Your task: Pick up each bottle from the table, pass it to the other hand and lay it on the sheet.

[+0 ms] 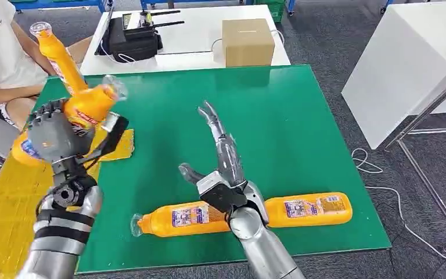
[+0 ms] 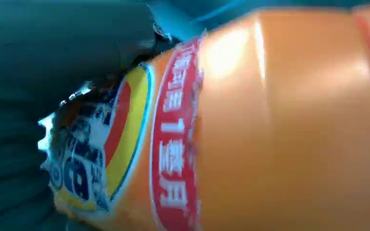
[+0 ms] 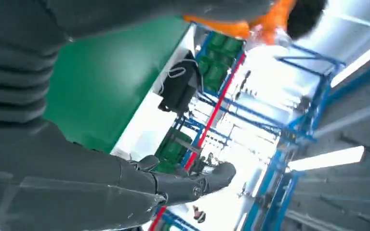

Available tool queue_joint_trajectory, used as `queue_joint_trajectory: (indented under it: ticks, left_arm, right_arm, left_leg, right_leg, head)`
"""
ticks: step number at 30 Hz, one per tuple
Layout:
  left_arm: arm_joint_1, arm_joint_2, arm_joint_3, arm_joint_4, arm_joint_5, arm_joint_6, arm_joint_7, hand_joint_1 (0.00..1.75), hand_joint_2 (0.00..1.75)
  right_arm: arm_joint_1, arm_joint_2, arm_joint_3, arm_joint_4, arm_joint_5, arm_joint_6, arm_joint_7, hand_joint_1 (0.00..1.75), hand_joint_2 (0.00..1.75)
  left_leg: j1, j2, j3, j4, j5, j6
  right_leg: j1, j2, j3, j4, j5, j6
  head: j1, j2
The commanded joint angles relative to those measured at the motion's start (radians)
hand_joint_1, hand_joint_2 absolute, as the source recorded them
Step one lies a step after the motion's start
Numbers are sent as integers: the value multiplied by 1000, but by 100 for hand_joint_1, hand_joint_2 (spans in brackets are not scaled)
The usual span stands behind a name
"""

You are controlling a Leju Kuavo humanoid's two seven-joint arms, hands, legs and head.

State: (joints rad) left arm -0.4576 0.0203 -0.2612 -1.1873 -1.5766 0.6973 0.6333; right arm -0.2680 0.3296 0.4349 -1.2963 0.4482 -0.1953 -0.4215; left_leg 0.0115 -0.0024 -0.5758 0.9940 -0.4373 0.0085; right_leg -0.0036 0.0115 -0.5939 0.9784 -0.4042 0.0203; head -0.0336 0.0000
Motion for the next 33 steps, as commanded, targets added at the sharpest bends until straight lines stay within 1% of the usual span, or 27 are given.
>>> queue_joint_trajectory:
  ticks: [1,2,4,5,6,7,8,9,10,11,12,13,14,15,16,21,25,27,30,32,33]
  left_arm:
    - [-139,122,-243,485,6,1,-191,175,175]
    - [-146,109,-202,535,6,1,-205,175,175]
    - [-153,120,-150,624,6,1,-227,175,175]
    - [-149,114,-82,655,8,1,-269,175,175]
    - [-147,122,-66,672,6,1,-274,175,175]
    - [-156,121,-29,725,11,1,-283,175,175]
    - [-164,126,4,765,17,1,-288,175,175]
    - [-157,135,30,768,20,1,-305,175,175]
    - [-160,134,74,795,23,1,-324,175,175]
    - [-154,137,89,793,23,1,-333,175,175]
    - [-155,136,100,805,23,1,-334,175,175]
    - [-155,136,100,805,23,1,-334,175,175]
    - [-155,136,100,805,23,1,-334,175,175]
    - [-155,136,100,805,23,1,-334,175,175]
    - [-155,136,100,805,23,1,-334,175,175]
    - [-155,136,100,805,23,1,-334,175,175]
    - [-155,136,100,805,23,1,-334,175,175]
    - [-155,136,100,805,23,1,-334,175,175]
    - [-155,136,100,805,23,1,-334,175,175]
    - [-155,136,100,805,23,1,-334,175,175]
    - [-155,136,100,805,23,1,-334,175,175]
  right_arm:
    - [0,-64,-9,-53,-11,-9,-2,0,175]
    - [1,-66,-10,-56,-14,-7,-2,0,175]
    - [4,-75,-11,-64,-26,1,-3,0,175]
    - [3,-78,-11,-65,-31,4,-4,0,175]
    - [1,-79,-11,-63,-34,6,-5,0,175]
    - [-3,-80,-10,-59,-36,8,-6,0,175]
    - [-8,-79,-9,-53,-39,12,-6,0,175]
    - [-13,-78,-8,-46,-39,13,-6,0,175]
    - [-17,-77,-6,-39,-41,15,-6,0,175]
    - [-18,-77,-5,-35,-41,16,-6,0,175]
    - [-19,-77,-5,-33,-41,16,-6,0,175]
    - [-19,-77,-5,-33,-41,16,-6,0,175]
    - [-19,-77,-5,-33,-41,16,-6,0,175]
    - [-19,-77,-5,-33,-41,16,-6,0,175]
    - [-19,-77,-5,-33,-41,16,-6,0,175]
    - [-19,-77,-5,-33,-41,16,-6,0,175]
    - [-19,-77,-5,-33,-41,16,-6,0,175]
    - [-19,-77,-5,-33,-41,16,-6,0,175]
    - [-19,-77,-5,-33,-41,16,-6,0,175]
    - [-19,-77,-5,-33,-41,16,-6,0,175]
    - [-19,-77,-5,-33,-41,16,-6,0,175]
  left_leg:
    - [0,1,5,-1,-2,1]
    - [0,1,3,-1,-1,1]
    - [0,2,5,-1,-1,1]
    - [-1,3,6,-2,-1,0]
    - [-1,4,4,-1,-1,0]
    - [0,5,6,-1,-2,0]
    - [0,6,4,-1,-1,0]
    - [0,5,5,-1,-2,0]
    - [0,5,4,-1,-1,0]
    - [0,5,3,-1,-1,0]
    - [2,5,8,-1,-3,-1]
    - [1,6,3,0,-2,0]
    - [1,6,5,0,-2,0]
    - [1,4,1,0,-1,0]
    - [1,3,3,0,-2,0]
    - [1,3,1,0,-1,0]
    - [1,2,3,0,-2,0]
    - [0,2,0,0,-1,0]
    - [1,1,5,0,-3,0]
    - [1,2,1,0,-1,0]
    - [1,2,3,0,-2,0]
  right_leg:
    - [0,0,6,-2,-1,1]
    - [0,0,4,-1,0,1]
    - [0,-1,5,-1,-1,0]
    - [0,1,5,-1,-1,0]
    - [0,2,4,-1,0,0]
    - [1,3,5,-2,0,0]
    - [0,3,3,-1,0,0]
    - [0,3,4,-1,-1,-1]
    - [0,2,3,-1,0,-1]
    - [1,3,2,-1,0,0]
    - [2,2,7,-2,-2,-1]
    - [1,3,2,-1,0,0]
    - [2,3,4,-1,-1,0]
    - [1,2,0,0,0,0]
    - [2,0,3,0,-1,0]
    - [1,1,1,0,0,0]
    - [2,0,3,0,-1,0]
    - [0,1,0,0,0,0]
    - [2,-1,5,0,-2,0]
    - [1,1,0,0,0,0]
    - [1,0,3,0,-1,0]
  head:
    - [0,0]
    - [1,0]
    - [0,0]
    - [1,0]
    - [0,0]
    - [1,0]
    - [0,0]
    - [0,0]
    - [1,0]
    - [0,0]
    - [0,0]
    - [0,0]
    - [0,0]
    - [0,0]
    - [0,0]
    - [0,0]
    - [0,0]
    - [0,0]
    - [0,0]
    - [0,0]
    - [0,0]
